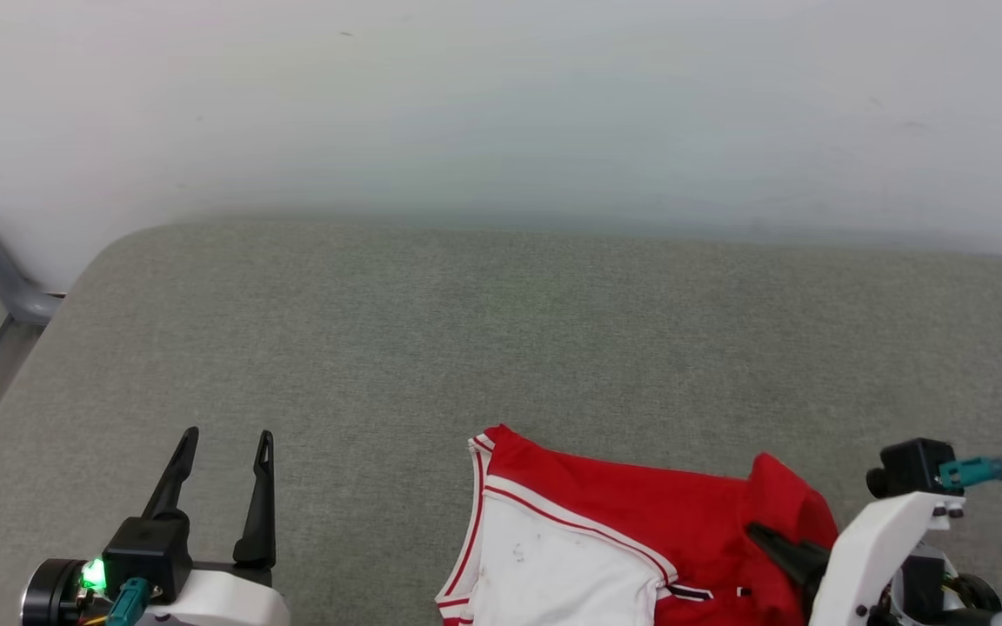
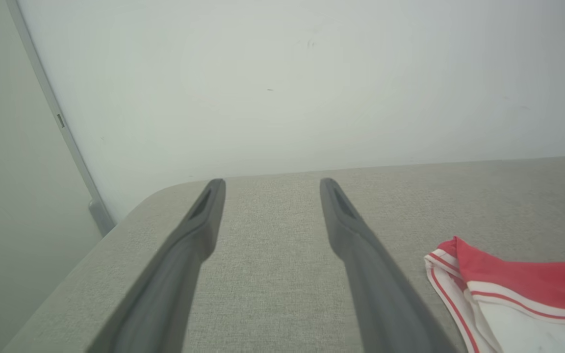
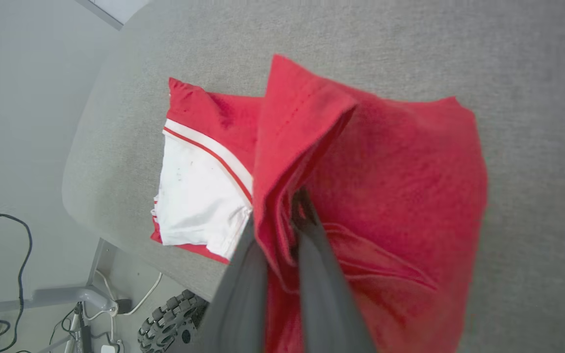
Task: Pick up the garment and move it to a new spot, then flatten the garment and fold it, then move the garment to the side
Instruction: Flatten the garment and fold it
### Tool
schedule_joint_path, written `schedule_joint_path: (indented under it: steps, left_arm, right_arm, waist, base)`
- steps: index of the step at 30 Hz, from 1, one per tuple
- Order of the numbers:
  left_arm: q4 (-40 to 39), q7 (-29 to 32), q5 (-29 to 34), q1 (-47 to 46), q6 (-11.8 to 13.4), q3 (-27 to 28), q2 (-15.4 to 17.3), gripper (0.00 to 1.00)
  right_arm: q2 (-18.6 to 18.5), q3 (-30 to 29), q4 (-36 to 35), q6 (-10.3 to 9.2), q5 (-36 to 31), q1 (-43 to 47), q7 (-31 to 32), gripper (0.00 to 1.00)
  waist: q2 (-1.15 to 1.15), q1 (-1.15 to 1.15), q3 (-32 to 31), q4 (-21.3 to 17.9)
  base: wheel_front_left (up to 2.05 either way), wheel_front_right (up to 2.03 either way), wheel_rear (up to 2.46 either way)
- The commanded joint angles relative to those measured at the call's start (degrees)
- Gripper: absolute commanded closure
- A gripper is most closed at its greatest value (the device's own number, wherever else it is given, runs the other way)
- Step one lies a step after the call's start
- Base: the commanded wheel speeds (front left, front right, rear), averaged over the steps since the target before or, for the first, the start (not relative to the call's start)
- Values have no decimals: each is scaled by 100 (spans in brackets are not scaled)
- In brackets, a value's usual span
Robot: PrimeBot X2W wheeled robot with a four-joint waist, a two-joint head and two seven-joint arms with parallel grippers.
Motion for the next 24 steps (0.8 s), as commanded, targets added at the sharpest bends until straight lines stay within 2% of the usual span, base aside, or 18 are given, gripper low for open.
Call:
schedule_joint_path:
  steps: [1,8,17,24]
  left_arm:
    - [-15,-12,26,81,-1,49,-23,0]
    - [-3,-12,66,105,-78,139,-47,0]
    - [30,-12,120,170,-144,219,-68,0]
    - [52,-12,146,179,-195,251,-78,0]
  right_arm:
    - [33,72,-21,-4,55,-101,-39,100]
    - [99,742,484,-4,653,-236,-558,100]
    - [93,1949,1757,-4,1627,-817,-1800,100]
    - [93,2436,2794,-4,1988,-1445,-2585,100]
  waist:
    - [0,0,-21,57]
    - [0,0,-81,284]
    - [0,0,-112,588]
    - [0,0,-100,776]
  base:
    - [0,0,0]
    - [0,0,0]
    - [0,0,0]
    - [0,0,0]
